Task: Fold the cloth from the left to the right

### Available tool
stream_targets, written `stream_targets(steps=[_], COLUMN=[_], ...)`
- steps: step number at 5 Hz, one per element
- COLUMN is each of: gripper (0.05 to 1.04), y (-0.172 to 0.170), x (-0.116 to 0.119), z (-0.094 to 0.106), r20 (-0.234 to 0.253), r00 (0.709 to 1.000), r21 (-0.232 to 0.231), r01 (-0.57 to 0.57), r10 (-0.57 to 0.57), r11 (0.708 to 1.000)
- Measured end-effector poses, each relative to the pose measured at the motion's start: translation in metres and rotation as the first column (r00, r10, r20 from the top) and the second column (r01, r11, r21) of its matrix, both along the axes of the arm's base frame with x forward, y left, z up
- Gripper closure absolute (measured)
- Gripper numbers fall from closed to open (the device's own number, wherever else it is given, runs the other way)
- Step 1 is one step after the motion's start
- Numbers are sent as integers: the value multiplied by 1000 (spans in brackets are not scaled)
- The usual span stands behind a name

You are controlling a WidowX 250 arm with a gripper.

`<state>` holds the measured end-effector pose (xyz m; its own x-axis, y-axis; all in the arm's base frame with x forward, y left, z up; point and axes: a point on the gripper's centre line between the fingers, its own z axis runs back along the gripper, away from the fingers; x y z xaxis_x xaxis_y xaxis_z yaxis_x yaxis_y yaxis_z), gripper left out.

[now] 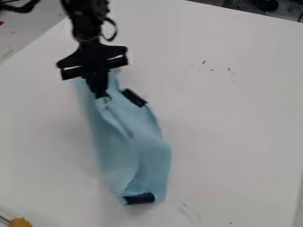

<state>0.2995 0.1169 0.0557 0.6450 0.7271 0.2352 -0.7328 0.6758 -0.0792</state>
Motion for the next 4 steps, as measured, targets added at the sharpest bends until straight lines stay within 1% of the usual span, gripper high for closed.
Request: stream_targets(steps=[1, 2, 3, 4], gripper=[995, 961, 769, 473], y=[23, 41, 48, 53], x=[-18, -35, -49, -61], z=[-9, -20, -26, -29], r20=[10, 13, 12, -8], r00=[999, 997, 995, 995], r21=[-43, -76, -98, -99], r01=[-39, -80, -94, -104], r10=[40, 81, 95, 103], r11=[998, 994, 991, 990])
